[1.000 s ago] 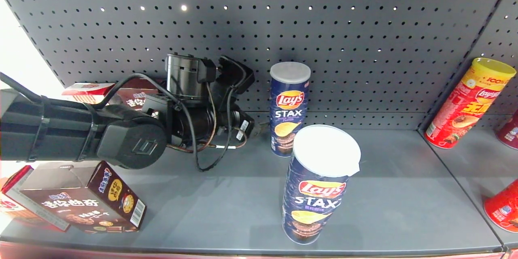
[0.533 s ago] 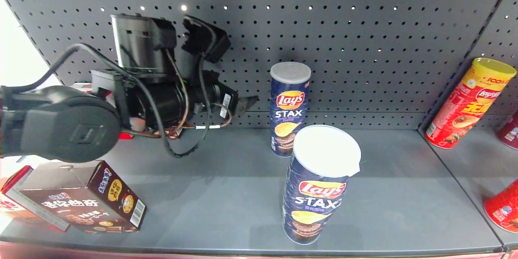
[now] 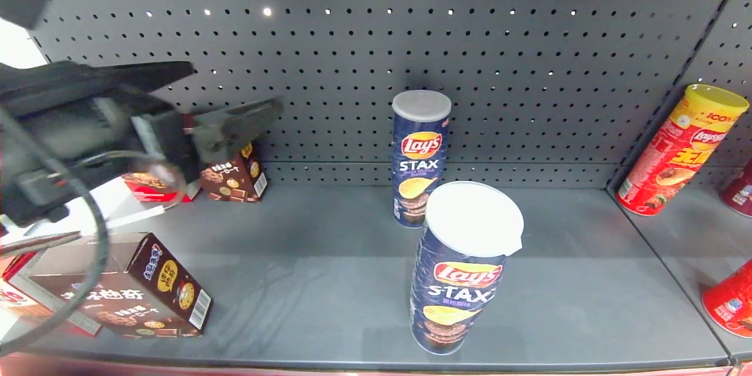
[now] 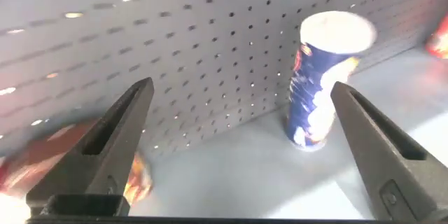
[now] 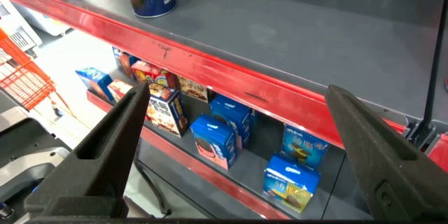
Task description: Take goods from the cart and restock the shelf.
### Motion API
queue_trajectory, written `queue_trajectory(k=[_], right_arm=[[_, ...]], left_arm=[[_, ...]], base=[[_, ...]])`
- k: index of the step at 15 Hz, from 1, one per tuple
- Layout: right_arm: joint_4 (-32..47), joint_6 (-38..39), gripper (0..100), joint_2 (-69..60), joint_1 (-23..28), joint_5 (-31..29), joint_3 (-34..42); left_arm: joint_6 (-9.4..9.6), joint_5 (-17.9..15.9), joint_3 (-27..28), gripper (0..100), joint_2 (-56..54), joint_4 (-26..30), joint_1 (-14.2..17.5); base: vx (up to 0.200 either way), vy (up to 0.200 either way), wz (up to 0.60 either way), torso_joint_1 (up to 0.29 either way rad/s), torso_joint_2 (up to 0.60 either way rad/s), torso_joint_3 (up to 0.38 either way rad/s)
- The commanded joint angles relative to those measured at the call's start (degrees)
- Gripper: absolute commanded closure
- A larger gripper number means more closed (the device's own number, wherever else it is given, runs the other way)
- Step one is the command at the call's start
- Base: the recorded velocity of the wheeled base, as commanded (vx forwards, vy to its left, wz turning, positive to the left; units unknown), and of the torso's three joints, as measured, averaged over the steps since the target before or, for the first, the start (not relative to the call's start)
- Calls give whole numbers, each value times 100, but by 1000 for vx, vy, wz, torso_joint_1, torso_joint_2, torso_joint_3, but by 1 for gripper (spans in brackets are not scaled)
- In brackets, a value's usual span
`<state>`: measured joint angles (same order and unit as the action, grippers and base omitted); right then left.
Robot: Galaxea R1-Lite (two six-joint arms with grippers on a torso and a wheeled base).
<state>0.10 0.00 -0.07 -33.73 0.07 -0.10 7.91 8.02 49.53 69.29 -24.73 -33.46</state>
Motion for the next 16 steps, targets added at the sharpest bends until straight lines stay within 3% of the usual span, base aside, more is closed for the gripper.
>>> queue_trajectory(k=[1, 3, 4, 5, 7, 8, 9, 10, 11, 13, 15, 16], right_arm=[[-1, 0, 0, 7, -2, 1, 1], [-1, 0, 0, 7, -2, 1, 1], [-1, 0, 0, 7, -2, 1, 1], [-1, 0, 0, 7, -2, 1, 1], [-1, 0, 0, 7, -2, 1, 1], [-1, 0, 0, 7, -2, 1, 1], [-1, 0, 0, 7, -2, 1, 1], [-1, 0, 0, 7, -2, 1, 1], [-1, 0, 0, 7, -2, 1, 1], [-1, 0, 0, 7, -2, 1, 1], [-1, 0, 0, 7, -2, 1, 1], [-1, 0, 0, 7, -2, 1, 1]], left_arm=[[-35, 50, -1332, 0, -2174, -58, -20], [-44, 50, -1974, 0, -3167, -5, -2], [-62, 50, -2264, 0, -3633, 127, 191], [-62, 33, -2659, 0, -4055, 188, 903], [-62, 33, -3178, 0, -4407, 188, 1483], [-62, 15, -3767, 0, -4908, 153, 2186], [-70, -29, -4162, 0, -5330, 153, 2670], [-97, -81, -4347, 0, -5540, 153, 2845], [-185, -477, -4909, 0, -6085, 136, 3214], [-325, -1286, -4953, 0, -6674, 1006, 3478], [-334, -1637, -4944, 0, -6859, 2236, 3355], [-352, -1681, -4900, 0, -6929, 2280, 3346]], base=[[0, 0, 0, 0, 0, 0], [0, 0, 0, 0, 0, 0], [0, 0, 0, 0, 0, 0], [0, 0, 0, 0, 0, 0], [0, 0, 0, 0, 0, 0], [0, 0, 0, 0, 0, 0], [0, 0, 0, 0, 0, 0], [0, 0, 0, 0, 0, 0], [0, 0, 0, 0, 0, 0], [0, 0, 0, 0, 0, 0], [0, 0, 0, 0, 0, 0], [0, 0, 0, 0, 0, 0]])
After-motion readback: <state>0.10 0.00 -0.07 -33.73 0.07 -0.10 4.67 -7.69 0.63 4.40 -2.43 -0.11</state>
